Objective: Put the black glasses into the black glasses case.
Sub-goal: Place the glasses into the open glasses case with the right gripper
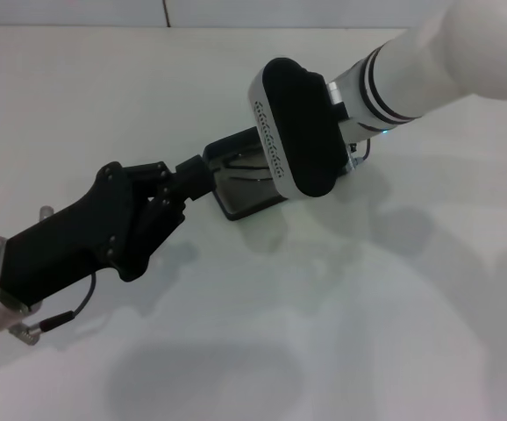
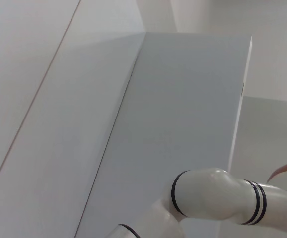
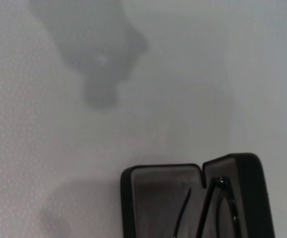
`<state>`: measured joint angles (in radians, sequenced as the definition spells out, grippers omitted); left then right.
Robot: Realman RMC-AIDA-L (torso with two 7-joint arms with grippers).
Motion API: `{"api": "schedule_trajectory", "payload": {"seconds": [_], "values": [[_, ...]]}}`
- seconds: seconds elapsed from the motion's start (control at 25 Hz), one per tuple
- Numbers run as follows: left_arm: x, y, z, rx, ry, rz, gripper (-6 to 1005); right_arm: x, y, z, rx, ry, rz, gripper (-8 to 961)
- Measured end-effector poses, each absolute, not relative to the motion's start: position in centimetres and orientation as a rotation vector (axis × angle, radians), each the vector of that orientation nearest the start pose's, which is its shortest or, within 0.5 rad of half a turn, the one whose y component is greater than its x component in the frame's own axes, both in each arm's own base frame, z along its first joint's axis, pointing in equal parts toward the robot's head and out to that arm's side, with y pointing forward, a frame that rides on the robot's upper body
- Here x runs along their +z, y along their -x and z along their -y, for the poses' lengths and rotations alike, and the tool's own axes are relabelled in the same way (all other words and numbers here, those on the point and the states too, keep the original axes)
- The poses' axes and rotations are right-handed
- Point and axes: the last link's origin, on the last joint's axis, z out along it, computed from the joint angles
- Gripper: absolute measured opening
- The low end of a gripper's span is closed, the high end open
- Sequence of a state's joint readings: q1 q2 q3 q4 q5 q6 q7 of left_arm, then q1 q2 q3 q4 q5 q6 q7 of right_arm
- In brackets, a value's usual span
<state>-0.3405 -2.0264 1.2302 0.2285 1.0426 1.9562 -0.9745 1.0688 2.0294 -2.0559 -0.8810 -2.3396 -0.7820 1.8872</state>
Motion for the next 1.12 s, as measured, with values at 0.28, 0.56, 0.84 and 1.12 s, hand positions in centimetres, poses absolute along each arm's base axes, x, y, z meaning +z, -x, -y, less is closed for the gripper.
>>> {"api": "schedule_trajectory", "payload": {"seconds": [0.28, 0.56, 0.84, 1.12], "values": [[0.0, 25.9, -23.0, -1.637, 2.383, 0.484, 44, -12.4, -6.5, -40.5, -0.607, 2.606, 0.909, 107], [0.0, 25.9, -23.0, -1.636, 2.387, 0.485, 44, -12.1, -6.6, -40.3, -0.666, 2.58, 0.895, 154], [-0.1, 25.9, -22.9, -1.637, 2.389, 0.487, 44, -11.8, -7.1, -38.8, -0.592, 2.615, 0.844, 161], [-0.1, 25.8, -23.0, -1.641, 2.393, 0.485, 44, -10.8, -7.6, -38.2, -0.481, 2.639, 0.696, 158]]}}
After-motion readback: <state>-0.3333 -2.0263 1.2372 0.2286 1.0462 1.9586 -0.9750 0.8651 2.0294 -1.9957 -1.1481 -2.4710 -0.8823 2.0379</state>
